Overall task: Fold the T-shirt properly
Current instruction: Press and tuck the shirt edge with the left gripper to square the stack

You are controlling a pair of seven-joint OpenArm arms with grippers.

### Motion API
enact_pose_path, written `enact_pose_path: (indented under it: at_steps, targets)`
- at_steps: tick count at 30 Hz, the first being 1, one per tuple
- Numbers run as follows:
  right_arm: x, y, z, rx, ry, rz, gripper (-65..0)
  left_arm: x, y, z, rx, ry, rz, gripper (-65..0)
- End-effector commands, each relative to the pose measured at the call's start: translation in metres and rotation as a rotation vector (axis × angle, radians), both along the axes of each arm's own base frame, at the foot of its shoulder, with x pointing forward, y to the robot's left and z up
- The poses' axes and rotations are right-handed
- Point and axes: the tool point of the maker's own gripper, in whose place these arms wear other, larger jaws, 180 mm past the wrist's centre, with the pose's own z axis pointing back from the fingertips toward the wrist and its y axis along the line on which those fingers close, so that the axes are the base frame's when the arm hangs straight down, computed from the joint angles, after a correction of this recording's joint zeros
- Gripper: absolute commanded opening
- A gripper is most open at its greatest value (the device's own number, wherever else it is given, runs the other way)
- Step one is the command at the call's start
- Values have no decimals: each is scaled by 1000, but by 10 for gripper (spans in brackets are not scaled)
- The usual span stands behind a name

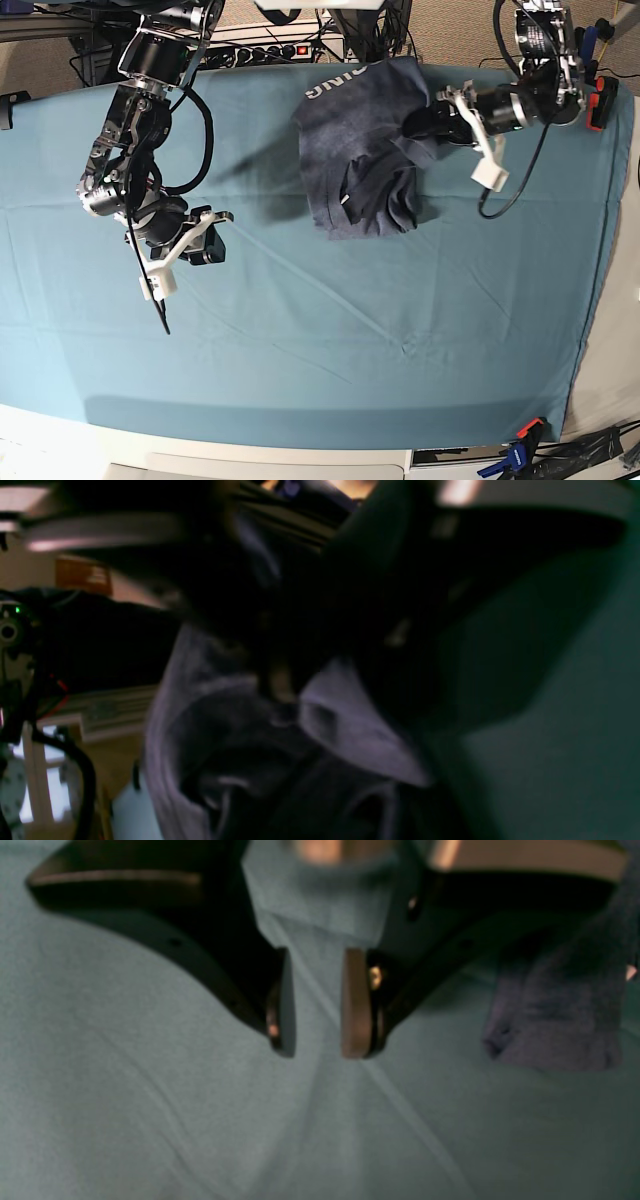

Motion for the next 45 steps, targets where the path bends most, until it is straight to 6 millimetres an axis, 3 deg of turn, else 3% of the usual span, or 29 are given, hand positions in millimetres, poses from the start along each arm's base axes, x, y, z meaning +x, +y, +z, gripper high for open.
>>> enact_pose_path:
  at_steps: [1,7,16,26,35,45]
  targets:
    - [10,1,16,10,-59,4,-477,9,-2,12,-21,-52,-6,-557]
    - [9,1,16,8,-58,3,-477,30,-1,23,-5,-116,-15,-650]
    - [9,1,16,8,-58,3,-477,56,-8,40,3,-196,-36,-650]
    - [9,1,16,8,-58,3,-477,87,-36,56,80,-309,-145,-650]
    - [9,1,15,6,-53,4,-477,102,-26,61,140,-346,-140,-650]
    - [9,1,15,7,-53,3,-477,107,-11,44,270,-336,-125,-650]
